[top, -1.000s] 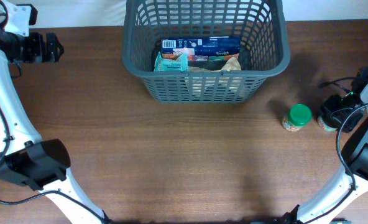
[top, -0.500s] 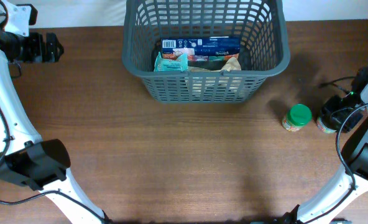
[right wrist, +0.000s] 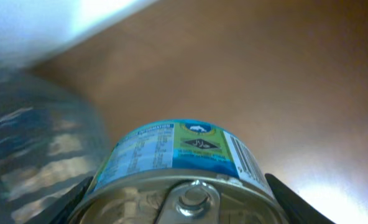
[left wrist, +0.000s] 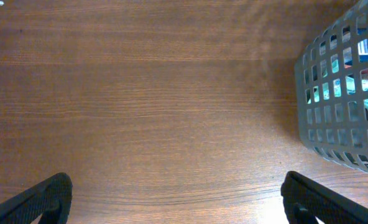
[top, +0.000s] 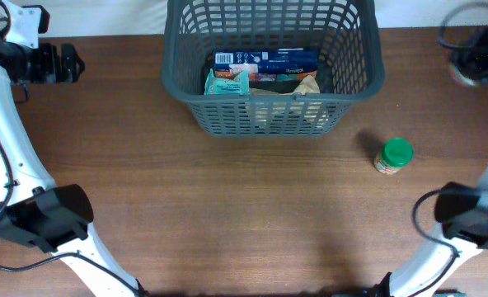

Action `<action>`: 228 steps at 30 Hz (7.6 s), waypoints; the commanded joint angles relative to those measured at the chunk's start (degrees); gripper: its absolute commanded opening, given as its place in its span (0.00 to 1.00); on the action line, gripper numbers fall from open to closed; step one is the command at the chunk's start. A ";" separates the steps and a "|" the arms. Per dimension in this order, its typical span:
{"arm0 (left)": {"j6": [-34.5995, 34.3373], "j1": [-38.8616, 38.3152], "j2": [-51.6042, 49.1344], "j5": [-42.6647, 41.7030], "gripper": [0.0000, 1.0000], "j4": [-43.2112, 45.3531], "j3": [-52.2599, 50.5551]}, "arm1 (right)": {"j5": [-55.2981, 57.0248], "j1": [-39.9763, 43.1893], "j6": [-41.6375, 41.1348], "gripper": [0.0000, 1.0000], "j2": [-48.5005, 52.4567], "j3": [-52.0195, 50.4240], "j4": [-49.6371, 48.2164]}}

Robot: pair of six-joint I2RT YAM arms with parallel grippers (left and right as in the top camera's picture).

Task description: Pack container

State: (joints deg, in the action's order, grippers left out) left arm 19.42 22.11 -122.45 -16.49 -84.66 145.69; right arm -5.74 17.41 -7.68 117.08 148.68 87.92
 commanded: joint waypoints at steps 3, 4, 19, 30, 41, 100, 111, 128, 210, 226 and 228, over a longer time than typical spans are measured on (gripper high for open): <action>-0.74 0.02 0.00 -0.22 0.99 -0.02 -0.37 | -1.77 -20.13 12.35 0.04 -2.47 8.87 -2.60; -0.74 0.02 0.00 -0.22 0.99 -0.04 -0.37 | -1.51 -23.02 13.81 0.04 -2.03 8.68 -3.82; -0.74 0.02 0.00 -0.22 0.99 -0.04 -0.37 | -0.46 -31.78 15.39 0.04 18.71 7.74 -9.73; -0.74 0.02 0.00 -0.22 0.99 -0.02 -0.37 | -0.04 -28.94 9.68 0.04 24.09 4.15 -7.10; -0.74 0.02 0.00 -0.22 0.99 -0.02 -0.37 | -0.04 -28.26 8.68 0.76 19.91 7.72 -6.69; -0.74 0.02 0.00 -0.22 0.99 -0.04 -0.37 | 5.16 -3.85 -1.16 0.91 2.64 -50.69 -11.13; -0.74 0.02 0.00 -0.22 0.99 -0.02 -0.37 | 5.14 -3.85 -1.16 0.88 2.64 -57.61 -18.14; -0.74 0.02 0.00 -0.22 0.99 -0.04 -0.37 | 5.14 -3.85 -1.84 0.64 2.64 -60.30 -21.33; -0.74 0.02 0.00 -0.22 0.99 -0.02 -0.37 | 10.95 -15.47 6.82 0.99 -5.99 20.13 2.71; -0.74 0.02 0.00 -0.22 0.99 -0.04 -0.37 | 10.34 -1.97 6.82 0.99 -32.50 20.09 3.76; -0.74 0.02 0.00 -0.22 0.99 -0.02 -0.37 | 10.34 -1.97 6.84 0.99 -33.59 20.09 3.96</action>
State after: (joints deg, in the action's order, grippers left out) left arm 19.42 22.11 -122.45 -16.49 -84.64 145.69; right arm 4.08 15.03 -1.23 83.55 169.36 91.55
